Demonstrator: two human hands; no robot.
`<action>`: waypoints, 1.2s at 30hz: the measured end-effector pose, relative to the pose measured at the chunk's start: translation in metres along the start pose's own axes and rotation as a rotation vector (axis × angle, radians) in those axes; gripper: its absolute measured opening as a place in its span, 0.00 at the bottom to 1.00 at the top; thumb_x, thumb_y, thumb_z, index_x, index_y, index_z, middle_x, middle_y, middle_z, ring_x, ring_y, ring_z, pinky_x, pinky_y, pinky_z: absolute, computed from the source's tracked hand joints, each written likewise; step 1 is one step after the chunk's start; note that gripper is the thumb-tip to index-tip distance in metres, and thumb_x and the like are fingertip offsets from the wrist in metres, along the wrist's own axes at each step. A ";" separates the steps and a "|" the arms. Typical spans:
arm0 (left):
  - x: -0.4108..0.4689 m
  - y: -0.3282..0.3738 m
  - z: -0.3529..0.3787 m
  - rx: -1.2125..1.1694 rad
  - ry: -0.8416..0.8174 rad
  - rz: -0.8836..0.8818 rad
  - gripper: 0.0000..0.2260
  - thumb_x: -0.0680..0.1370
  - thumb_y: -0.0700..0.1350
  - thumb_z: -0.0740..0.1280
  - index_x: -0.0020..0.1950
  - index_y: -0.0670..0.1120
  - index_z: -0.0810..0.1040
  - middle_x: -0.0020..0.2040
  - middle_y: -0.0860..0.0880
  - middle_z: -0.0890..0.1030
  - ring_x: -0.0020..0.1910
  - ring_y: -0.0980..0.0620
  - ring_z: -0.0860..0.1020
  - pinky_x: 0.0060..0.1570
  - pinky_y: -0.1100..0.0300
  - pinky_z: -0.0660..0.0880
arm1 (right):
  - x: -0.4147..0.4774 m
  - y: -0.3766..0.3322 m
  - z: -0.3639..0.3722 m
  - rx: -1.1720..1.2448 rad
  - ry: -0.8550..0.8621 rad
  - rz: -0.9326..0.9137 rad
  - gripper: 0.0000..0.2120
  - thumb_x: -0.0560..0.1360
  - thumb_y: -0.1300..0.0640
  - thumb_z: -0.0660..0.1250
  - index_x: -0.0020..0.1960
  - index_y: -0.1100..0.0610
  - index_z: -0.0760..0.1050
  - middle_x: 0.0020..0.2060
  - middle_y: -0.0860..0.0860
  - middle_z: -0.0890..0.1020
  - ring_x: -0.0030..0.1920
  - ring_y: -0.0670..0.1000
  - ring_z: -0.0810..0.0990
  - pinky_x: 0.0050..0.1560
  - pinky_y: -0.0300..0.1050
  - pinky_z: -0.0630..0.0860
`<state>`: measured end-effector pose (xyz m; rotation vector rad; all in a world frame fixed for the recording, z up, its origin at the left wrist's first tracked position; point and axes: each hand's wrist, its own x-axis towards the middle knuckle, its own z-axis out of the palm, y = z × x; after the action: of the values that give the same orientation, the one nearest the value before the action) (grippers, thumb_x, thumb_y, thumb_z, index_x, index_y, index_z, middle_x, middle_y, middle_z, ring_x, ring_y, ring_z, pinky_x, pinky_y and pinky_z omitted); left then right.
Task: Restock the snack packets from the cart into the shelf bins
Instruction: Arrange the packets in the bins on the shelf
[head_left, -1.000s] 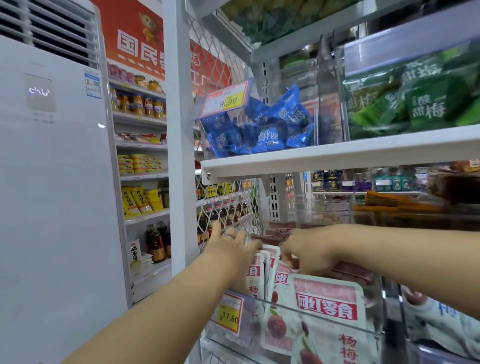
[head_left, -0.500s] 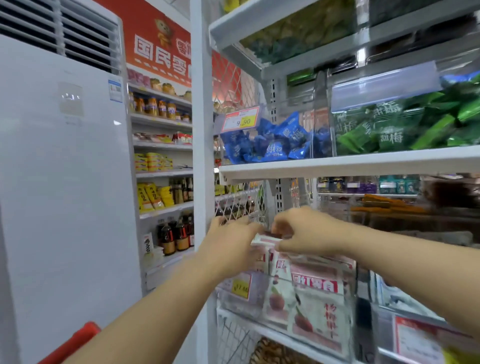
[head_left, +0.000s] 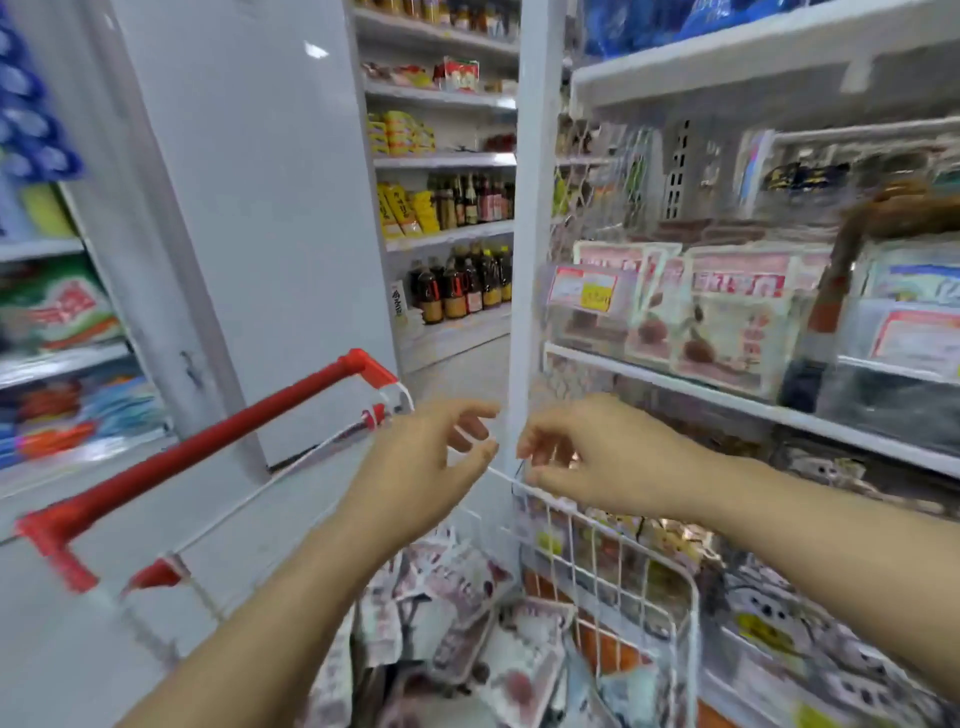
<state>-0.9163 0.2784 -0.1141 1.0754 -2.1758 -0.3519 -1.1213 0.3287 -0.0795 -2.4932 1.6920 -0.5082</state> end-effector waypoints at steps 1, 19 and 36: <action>-0.018 -0.011 0.004 -0.011 -0.008 -0.042 0.12 0.79 0.49 0.70 0.62 0.57 0.79 0.49 0.60 0.82 0.47 0.61 0.81 0.44 0.59 0.75 | -0.009 0.000 0.022 0.016 -0.048 0.014 0.09 0.75 0.48 0.69 0.54 0.47 0.80 0.39 0.38 0.79 0.42 0.42 0.79 0.47 0.43 0.77; -0.103 -0.059 0.034 0.354 -0.160 -0.227 0.16 0.80 0.55 0.64 0.67 0.61 0.73 0.56 0.61 0.80 0.53 0.56 0.80 0.52 0.54 0.78 | -0.036 0.010 0.182 0.258 -0.556 0.462 0.41 0.75 0.45 0.72 0.80 0.53 0.54 0.71 0.56 0.72 0.66 0.55 0.75 0.64 0.46 0.72; -0.093 -0.044 0.024 -0.258 -0.302 -0.473 0.22 0.80 0.60 0.65 0.72 0.55 0.73 0.57 0.59 0.82 0.53 0.60 0.81 0.51 0.62 0.78 | -0.053 -0.002 0.111 0.790 -0.236 0.500 0.21 0.77 0.55 0.72 0.68 0.51 0.72 0.41 0.44 0.82 0.37 0.44 0.82 0.39 0.42 0.79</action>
<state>-0.8656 0.3226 -0.1960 1.4519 -2.0274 -1.0364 -1.1016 0.3651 -0.1952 -1.4629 1.5285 -0.6295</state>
